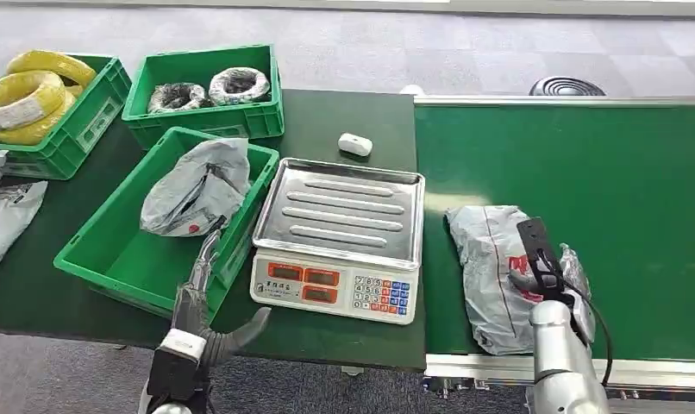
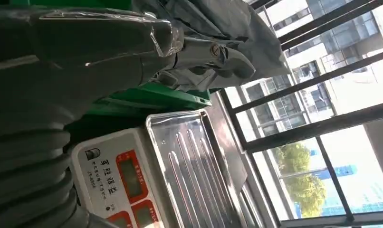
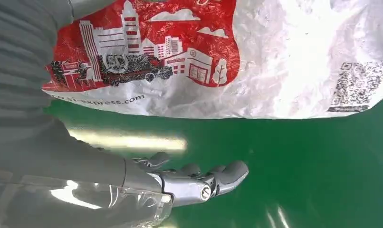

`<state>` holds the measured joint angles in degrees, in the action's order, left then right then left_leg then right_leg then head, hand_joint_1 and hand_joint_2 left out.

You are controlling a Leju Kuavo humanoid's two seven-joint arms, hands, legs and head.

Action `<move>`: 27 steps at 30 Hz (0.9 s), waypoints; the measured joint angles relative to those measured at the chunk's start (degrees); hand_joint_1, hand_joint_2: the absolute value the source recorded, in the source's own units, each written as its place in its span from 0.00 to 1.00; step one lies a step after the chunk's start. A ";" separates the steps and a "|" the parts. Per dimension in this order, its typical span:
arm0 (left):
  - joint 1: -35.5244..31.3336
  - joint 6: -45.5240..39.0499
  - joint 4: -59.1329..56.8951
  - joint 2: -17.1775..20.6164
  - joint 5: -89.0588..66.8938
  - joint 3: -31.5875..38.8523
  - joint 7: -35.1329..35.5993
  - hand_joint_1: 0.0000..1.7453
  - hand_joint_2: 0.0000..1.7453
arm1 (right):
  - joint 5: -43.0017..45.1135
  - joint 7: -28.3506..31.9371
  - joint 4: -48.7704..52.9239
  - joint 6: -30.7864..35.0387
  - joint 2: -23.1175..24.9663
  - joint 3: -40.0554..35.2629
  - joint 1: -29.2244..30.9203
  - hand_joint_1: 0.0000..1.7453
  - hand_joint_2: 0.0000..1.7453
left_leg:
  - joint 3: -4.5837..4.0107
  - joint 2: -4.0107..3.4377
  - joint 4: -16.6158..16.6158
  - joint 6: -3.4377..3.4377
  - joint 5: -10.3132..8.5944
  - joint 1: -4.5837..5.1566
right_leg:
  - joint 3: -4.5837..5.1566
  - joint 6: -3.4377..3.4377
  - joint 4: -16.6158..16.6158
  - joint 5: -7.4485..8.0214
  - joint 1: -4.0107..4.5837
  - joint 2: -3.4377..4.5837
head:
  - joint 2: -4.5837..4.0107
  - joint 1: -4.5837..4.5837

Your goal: Moved the parcel from conveyor to table for the left to box.

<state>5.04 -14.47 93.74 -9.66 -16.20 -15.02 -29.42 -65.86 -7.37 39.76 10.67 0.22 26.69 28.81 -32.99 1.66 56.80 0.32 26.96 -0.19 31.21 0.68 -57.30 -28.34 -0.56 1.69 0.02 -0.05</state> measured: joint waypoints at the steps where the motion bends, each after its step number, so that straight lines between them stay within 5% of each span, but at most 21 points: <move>1: 0.03 -0.04 -0.02 0.02 0.00 0.00 0.00 0.00 1.00 | -0.02 0.00 -0.15 0.30 0.05 0.00 0.05 0.00 1.00 | 0.00 0.00 0.00 0.00 0.00 0.00 | 0.00 0.00 0.00 0.00 0.00 0.00 | 0.00 -0.02; 7: 0.53 -0.66 -0.02 0.28 0.09 -0.07 -0.07 0.00 1.00 | -1.90 -1.68 -0.94 1.49 0.48 -0.20 0.43 0.03 1.00 | 0.00 0.01 0.00 0.00 0.00 0.00 | 0.00 0.00 0.00 0.00 0.01 0.00 | -0.02 -0.02; 8: 0.59 -0.72 -0.02 0.31 0.13 -0.11 -0.11 0.00 1.00 | -1.90 -1.84 -1.10 1.53 0.48 -0.24 0.56 0.82 1.00 | 0.00 0.01 0.00 0.00 0.00 0.00 | 0.00 0.00 0.00 0.00 0.01 0.00 | 0.00 -0.02; 9: 0.63 -0.79 -0.02 0.33 0.31 -0.13 -0.15 0.00 1.00 | -1.90 -1.90 -1.25 1.55 0.50 -0.28 0.66 0.95 1.00 | 0.00 0.01 0.00 0.00 0.00 0.00 | -0.01 0.00 0.00 0.00 0.01 0.00 | 0.00 -0.02; 17: 1.05 -2.03 0.02 0.37 0.52 -0.46 -0.24 0.00 1.00 | -0.72 1.70 -0.98 3.45 1.71 -1.60 0.96 0.96 1.00 | 0.01 0.00 0.00 0.00 0.00 0.00 | -0.01 0.00 0.00 0.00 0.00 0.00 | 0.00 -0.02; 27: 2.89 -3.67 1.49 0.81 0.48 -0.46 -0.24 0.00 1.00 | 2.14 2.64 17.12 0.44 6.80 -8.00 -7.27 0.89 1.00 | -0.03 0.01 -0.02 -0.03 0.02 -0.02 | 0.03 -0.03 0.00 -0.05 0.03 0.00 | 0.00 -0.02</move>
<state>7.93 -18.14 95.23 -8.85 -15.72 -15.47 -29.66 -63.71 -4.72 56.88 11.10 7.02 18.69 21.54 -33.02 1.67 56.78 0.29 26.98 -0.21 31.24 0.65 -57.30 -28.38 -0.53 1.69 0.02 -0.07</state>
